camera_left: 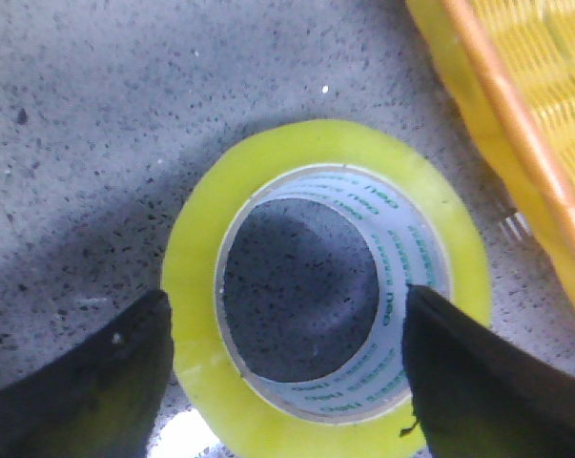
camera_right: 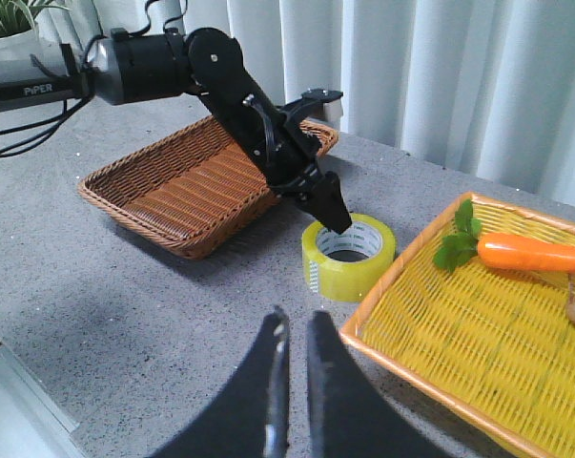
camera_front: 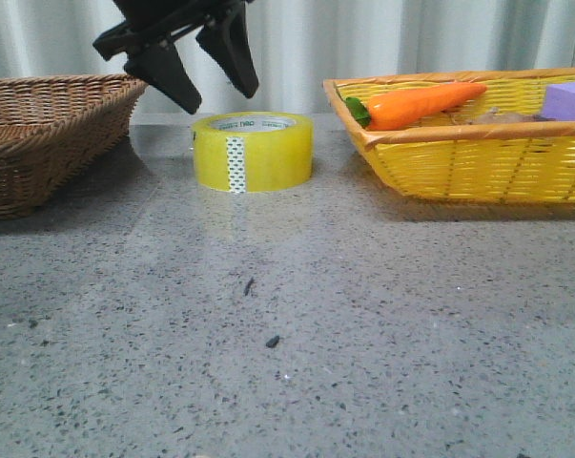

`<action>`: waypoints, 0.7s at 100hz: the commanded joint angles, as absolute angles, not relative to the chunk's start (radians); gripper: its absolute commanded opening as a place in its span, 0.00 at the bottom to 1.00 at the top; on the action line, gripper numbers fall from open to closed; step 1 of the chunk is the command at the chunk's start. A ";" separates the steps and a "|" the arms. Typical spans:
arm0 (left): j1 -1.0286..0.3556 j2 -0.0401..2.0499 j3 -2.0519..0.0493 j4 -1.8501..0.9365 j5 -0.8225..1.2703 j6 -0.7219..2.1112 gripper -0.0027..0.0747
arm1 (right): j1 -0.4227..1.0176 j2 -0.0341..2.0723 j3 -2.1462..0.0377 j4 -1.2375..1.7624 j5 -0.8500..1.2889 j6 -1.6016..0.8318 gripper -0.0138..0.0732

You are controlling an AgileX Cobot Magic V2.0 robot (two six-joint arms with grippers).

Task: Transfer tape with both arms
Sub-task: 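Lower the left gripper onto the tape roll and grasp its rim, then lift the tape roll with the left gripper and drop it into the brown basket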

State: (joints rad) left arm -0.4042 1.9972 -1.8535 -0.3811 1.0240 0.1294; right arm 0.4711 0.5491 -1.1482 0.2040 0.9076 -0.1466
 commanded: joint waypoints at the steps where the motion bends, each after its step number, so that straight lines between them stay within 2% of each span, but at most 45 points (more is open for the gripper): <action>1: -0.411 1.966 -1.886 -0.412 1.007 0.123 0.63 | 0.473 0.557 -1.167 0.200 0.831 -0.148 0.11; 17: -0.411 1.994 -1.884 -0.411 1.009 0.123 0.62 | 0.473 0.557 -1.167 0.200 0.839 -0.148 0.11; 28: -0.411 1.994 -1.884 -0.404 1.008 0.123 0.51 | 0.473 0.557 -1.167 0.200 0.841 -0.148 0.11; 38: -0.411 1.994 -1.884 -0.404 1.010 0.125 0.34 | 0.473 0.557 -1.167 0.200 0.843 -0.148 0.11; 39: -0.411 1.994 -1.884 -0.404 1.010 0.125 0.29 | 0.473 0.557 -1.167 0.200 0.843 -0.148 0.11; 40: -0.411 1.994 -1.884 -0.404 1.010 0.125 0.29 | 0.473 0.557 -1.167 0.200 0.843 -0.148 0.11; 52: -0.411 1.994 -1.884 -0.404 1.010 0.127 0.00 | 0.473 0.557 -1.167 0.200 0.843 -0.148 0.11; 70: -0.411 1.963 -1.948 -0.426 1.014 0.150 0.01 | 0.473 0.557 -1.167 0.200 0.843 -0.148 0.11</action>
